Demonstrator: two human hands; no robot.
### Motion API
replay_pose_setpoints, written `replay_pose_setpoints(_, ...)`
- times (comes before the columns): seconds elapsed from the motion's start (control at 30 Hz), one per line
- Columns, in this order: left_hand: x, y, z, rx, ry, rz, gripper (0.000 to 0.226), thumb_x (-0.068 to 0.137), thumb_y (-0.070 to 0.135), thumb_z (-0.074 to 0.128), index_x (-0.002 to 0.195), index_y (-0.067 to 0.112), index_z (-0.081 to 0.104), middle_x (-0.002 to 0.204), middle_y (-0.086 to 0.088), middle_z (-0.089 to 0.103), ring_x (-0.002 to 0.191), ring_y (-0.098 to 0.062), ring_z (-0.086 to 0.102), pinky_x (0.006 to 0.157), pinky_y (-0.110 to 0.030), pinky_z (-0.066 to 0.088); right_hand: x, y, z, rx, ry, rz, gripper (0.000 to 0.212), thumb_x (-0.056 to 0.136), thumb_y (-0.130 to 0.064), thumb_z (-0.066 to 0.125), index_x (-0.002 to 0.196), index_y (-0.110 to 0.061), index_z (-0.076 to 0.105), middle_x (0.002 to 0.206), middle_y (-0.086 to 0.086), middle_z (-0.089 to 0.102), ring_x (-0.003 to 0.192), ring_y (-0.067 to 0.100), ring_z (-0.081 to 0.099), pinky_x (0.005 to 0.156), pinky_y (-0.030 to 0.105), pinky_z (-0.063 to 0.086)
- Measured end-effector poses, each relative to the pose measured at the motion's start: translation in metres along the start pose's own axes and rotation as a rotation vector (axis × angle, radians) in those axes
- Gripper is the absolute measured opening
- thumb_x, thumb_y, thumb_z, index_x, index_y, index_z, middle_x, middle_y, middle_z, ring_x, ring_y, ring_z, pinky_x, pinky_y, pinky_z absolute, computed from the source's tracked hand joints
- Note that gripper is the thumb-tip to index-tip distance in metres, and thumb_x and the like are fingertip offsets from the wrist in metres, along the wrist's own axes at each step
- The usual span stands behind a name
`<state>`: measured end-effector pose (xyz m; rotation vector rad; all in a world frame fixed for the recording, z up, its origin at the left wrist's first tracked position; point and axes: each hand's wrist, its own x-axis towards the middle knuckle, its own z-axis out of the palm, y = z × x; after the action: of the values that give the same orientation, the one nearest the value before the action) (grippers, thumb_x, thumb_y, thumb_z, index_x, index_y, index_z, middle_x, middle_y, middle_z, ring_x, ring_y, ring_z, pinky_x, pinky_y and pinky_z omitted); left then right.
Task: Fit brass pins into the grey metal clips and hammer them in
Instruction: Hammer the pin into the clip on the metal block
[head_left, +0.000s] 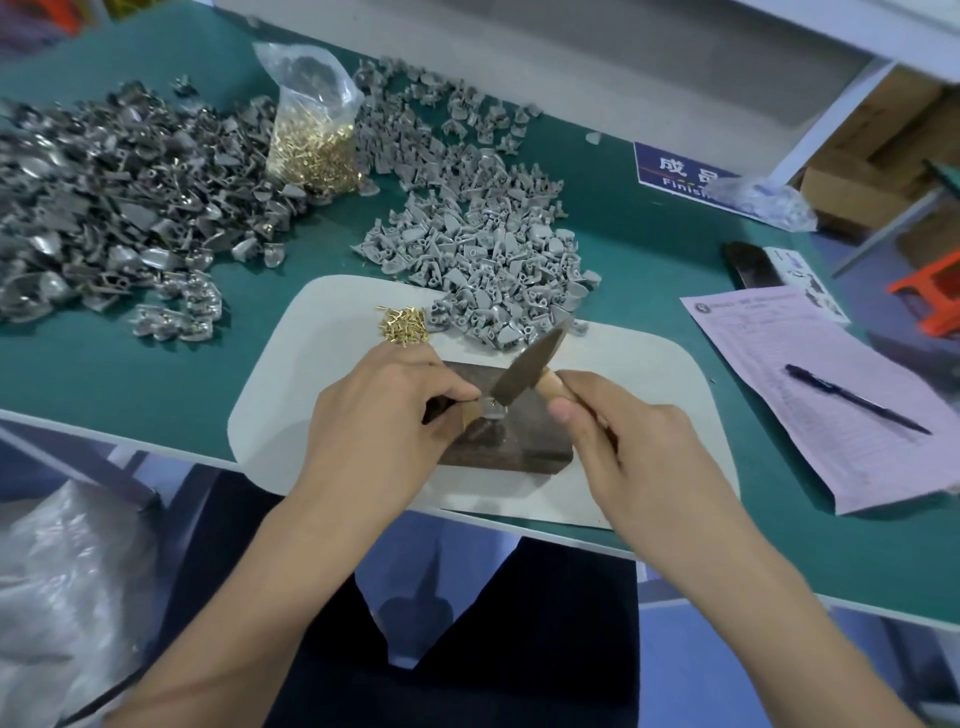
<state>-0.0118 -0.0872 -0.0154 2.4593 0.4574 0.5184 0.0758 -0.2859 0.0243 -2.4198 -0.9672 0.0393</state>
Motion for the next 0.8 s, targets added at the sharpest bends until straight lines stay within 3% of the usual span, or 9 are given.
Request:
replay_pose_setpoints(0.1, 0.000, 0.000, -0.001, -0.013, 0.017, 0.024, 0.002, 0.085, 0.041, 0.076, 0.087, 0.041, 0.076, 0.083, 0.022, 0.062, 0.089, -0.002, 0.050, 0.060, -0.016, 0.037, -0.001, -0.003, -0.005, 0.039, 0.156, 0.015, 0.034, 0.102, -0.056, 0.039, 0.122, -0.038, 0.059, 0.067, -0.027, 0.054, 0.061, 0.007, 0.050, 0.056, 0.017, 0.038)
replay_pose_setpoints(0.23, 0.001, 0.000, -0.001, -0.002, 0.017, -0.005, 0.008, 0.081, 0.041, 0.080, 0.089, 0.042, 0.076, 0.083, 0.022, 0.062, 0.090, -0.002, 0.050, 0.061, -0.022, 0.040, -0.003, -0.004, 0.000, -0.051, -0.002, 0.031, 0.034, 0.101, -0.058, 0.033, 0.120, -0.042, 0.056, 0.061, -0.015, 0.049, 0.062, 0.018, 0.049, 0.060, 0.037, 0.044)
replay_pose_setpoints(0.37, 0.000, 0.001, -0.001, -0.030, 0.020, -0.002, 0.004, 0.083, 0.042, 0.078, 0.086, 0.042, 0.075, 0.083, 0.020, 0.063, 0.090, -0.005, 0.052, 0.065, -0.032, 0.048, -0.004, -0.002, 0.000, 0.028, 0.154, 0.030, 0.031, 0.104, -0.056, 0.039, 0.122, -0.041, 0.059, 0.068, -0.027, 0.054, 0.062, 0.005, 0.052, 0.060, 0.019, 0.044)
replay_pose_setpoints(0.5, 0.001, 0.001, -0.001, -0.007, 0.006, -0.013, 0.007, 0.083, 0.045, 0.078, 0.089, 0.045, 0.074, 0.085, 0.020, 0.064, 0.093, -0.007, 0.052, 0.068, -0.034, 0.048, -0.006, -0.003, 0.007, -0.048, 0.033, 0.024, 0.033, 0.102, -0.062, 0.036, 0.123, -0.045, 0.056, 0.067, -0.015, 0.057, 0.064, 0.016, 0.055, 0.061, 0.035, 0.047)
replay_pose_setpoints(0.6, 0.001, 0.001, -0.001, -0.039, 0.014, -0.003, 0.005, 0.083, 0.046, 0.076, 0.087, 0.044, 0.074, 0.084, 0.019, 0.064, 0.091, -0.006, 0.051, 0.069, -0.035, 0.049, -0.007, -0.005, 0.006, 0.045, 0.202, 0.042, 0.031, 0.105, -0.054, 0.039, 0.121, -0.040, 0.061, 0.071, -0.025, 0.058, 0.065, 0.005, 0.054, 0.061, 0.019, 0.043)
replay_pose_setpoints(0.7, 0.000, 0.000, -0.001, -0.016, 0.017, -0.008, 0.006, 0.083, 0.045, 0.078, 0.087, 0.044, 0.074, 0.085, 0.020, 0.064, 0.091, -0.003, 0.049, 0.067, -0.032, 0.048, -0.011, -0.008, 0.010, 0.040, 0.078, 0.039, 0.033, 0.103, -0.057, 0.037, 0.122, -0.042, 0.060, 0.066, -0.028, 0.055, 0.063, 0.009, 0.051, 0.062, 0.030, 0.047)
replay_pose_setpoints(0.8, 0.001, 0.001, -0.002, -0.017, 0.004, -0.005, 0.006, 0.083, 0.043, 0.078, 0.088, 0.043, 0.074, 0.085, 0.020, 0.064, 0.090, -0.002, 0.047, 0.066, -0.030, 0.046, -0.010, 0.002, 0.004, 0.021, 0.070, 0.056, 0.032, 0.102, -0.060, 0.038, 0.123, -0.046, 0.058, 0.068, -0.030, 0.056, 0.060, 0.006, 0.049, 0.056, 0.024, 0.040)
